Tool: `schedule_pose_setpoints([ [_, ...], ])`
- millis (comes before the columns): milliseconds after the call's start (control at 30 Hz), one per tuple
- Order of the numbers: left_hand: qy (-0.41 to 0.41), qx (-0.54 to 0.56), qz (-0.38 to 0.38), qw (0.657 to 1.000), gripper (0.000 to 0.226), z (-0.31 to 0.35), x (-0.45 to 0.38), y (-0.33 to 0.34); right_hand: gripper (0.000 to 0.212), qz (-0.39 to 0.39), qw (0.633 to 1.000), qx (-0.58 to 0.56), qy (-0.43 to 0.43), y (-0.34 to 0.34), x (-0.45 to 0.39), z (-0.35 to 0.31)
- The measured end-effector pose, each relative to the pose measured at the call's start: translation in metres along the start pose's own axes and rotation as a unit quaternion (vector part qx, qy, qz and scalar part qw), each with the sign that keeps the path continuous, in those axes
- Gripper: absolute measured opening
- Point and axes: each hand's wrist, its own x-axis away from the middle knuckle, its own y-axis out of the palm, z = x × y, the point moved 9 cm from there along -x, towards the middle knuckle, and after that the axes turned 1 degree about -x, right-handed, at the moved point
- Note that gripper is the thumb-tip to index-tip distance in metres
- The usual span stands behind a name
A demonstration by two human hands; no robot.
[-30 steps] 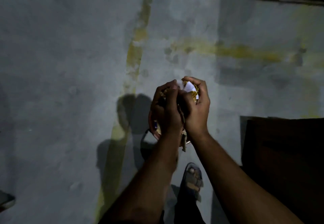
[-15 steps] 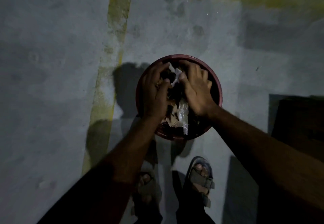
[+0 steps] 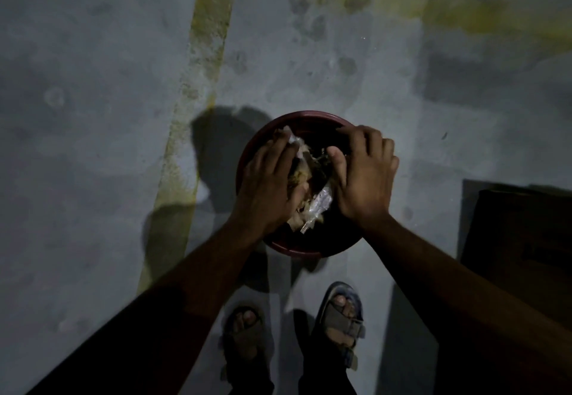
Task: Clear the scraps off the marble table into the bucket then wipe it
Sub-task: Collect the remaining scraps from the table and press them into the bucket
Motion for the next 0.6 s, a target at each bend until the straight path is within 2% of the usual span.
schedule_pose_setpoints([
  [67, 0.001, -0.015, -0.028, 0.999, 0.074, -0.004, -0.001, 0.012, 0.028, 0.027, 0.998, -0.031, 0.043, 0.0, 0.0, 0.009],
  [133, 0.006, -0.057, -0.044, 0.997, 0.072, -0.007, 0.001, 0.021, 0.017, 0.02, 0.996, -0.061, 0.068, 0.007, 0.005, 0.019],
  [200, 0.014, -0.097, -0.043, 0.994, 0.07, -0.007, 0.002, 0.028, 0.025, -0.023, 0.995, -0.083, 0.043, 0.02, 0.011, 0.02],
  [267, 0.013, -0.074, -0.049, 0.996, 0.071, -0.008, 0.001, 0.041, 0.033, -0.084, 0.993, -0.078, -0.004, 0.04, 0.019, 0.013],
  [333, -0.001, -0.059, -0.059, 0.997, 0.072, -0.012, -0.001, 0.058, 0.057, -0.167, 0.985, -0.033, -0.018, 0.071, 0.03, 0.012],
  [400, -0.016, -0.064, -0.065, 0.996, 0.07, -0.018, -0.002, 0.072, 0.071, -0.242, 0.97, 0.012, -0.014, 0.102, 0.038, 0.016],
  [500, -0.045, -0.066, -0.102, 0.992, 0.072, -0.031, -0.009, 0.097, 0.073, -0.287, 0.955, 0.068, -0.016, 0.139, 0.038, 0.026],
  [600, -0.066, -0.077, -0.089, 0.991, 0.064, -0.038, -0.017, 0.11, 0.075, -0.304, 0.947, 0.1, -0.012, 0.166, 0.028, 0.044],
])
